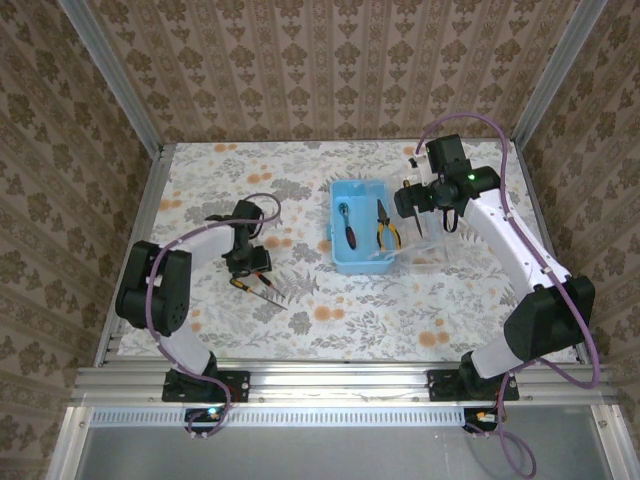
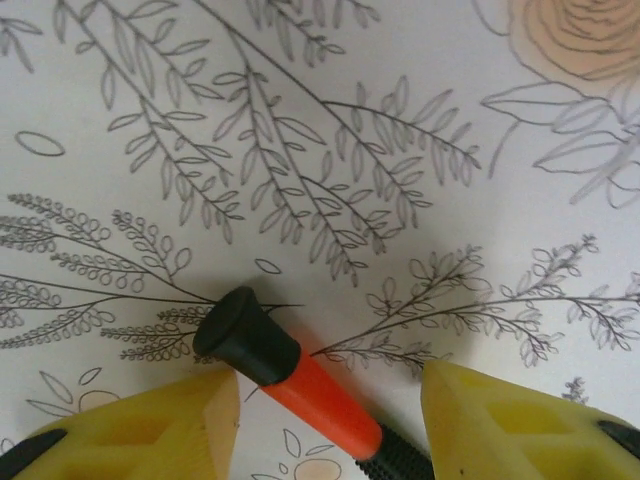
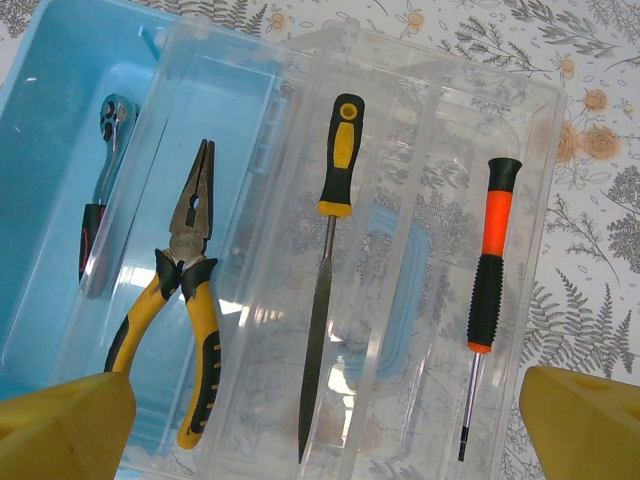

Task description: Pack the tool kit

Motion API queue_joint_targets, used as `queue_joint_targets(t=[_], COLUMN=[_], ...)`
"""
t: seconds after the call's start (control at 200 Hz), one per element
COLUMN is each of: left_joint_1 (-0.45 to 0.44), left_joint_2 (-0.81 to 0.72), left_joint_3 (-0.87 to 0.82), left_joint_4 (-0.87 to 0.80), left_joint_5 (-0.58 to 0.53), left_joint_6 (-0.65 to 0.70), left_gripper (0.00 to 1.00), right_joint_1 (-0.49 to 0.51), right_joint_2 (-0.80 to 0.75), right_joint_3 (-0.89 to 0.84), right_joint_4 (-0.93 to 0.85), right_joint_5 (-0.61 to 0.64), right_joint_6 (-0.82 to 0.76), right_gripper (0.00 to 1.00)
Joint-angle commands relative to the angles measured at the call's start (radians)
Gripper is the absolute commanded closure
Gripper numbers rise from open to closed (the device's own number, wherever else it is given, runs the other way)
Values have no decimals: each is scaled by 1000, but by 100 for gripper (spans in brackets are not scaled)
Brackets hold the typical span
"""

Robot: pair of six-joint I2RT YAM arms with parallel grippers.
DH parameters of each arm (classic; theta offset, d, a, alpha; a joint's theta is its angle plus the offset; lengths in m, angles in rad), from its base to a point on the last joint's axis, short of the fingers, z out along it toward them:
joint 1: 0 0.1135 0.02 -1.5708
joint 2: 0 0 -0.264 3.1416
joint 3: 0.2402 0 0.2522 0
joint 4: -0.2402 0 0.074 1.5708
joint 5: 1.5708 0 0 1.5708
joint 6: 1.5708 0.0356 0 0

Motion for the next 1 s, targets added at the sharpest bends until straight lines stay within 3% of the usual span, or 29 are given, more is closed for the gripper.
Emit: queue_joint_targets(t=[0.0,0.485,0.725,0.995], left_joint_1=[-12,-24,-41,-62], left_joint_2=[59,85,104,114], left_joint_3=[10,41,92,198], left_joint_4=[71,114,162,167], left_joint_5=[38,41,45,55], left_joint_6=[-1,-13,-41,-47], left_gripper=[61,84,100,100], right_joint_1=[4,4,4,4], right_joint_2=[-4,24,25,20], right_joint_3=[12,37,35,43], right_joint_4=[-4,-36,-41,-53], right_joint_5=[-21,-14,-10,0], right_joint_6=[-7,3,2,-6], right_gripper=[0,0,0,0])
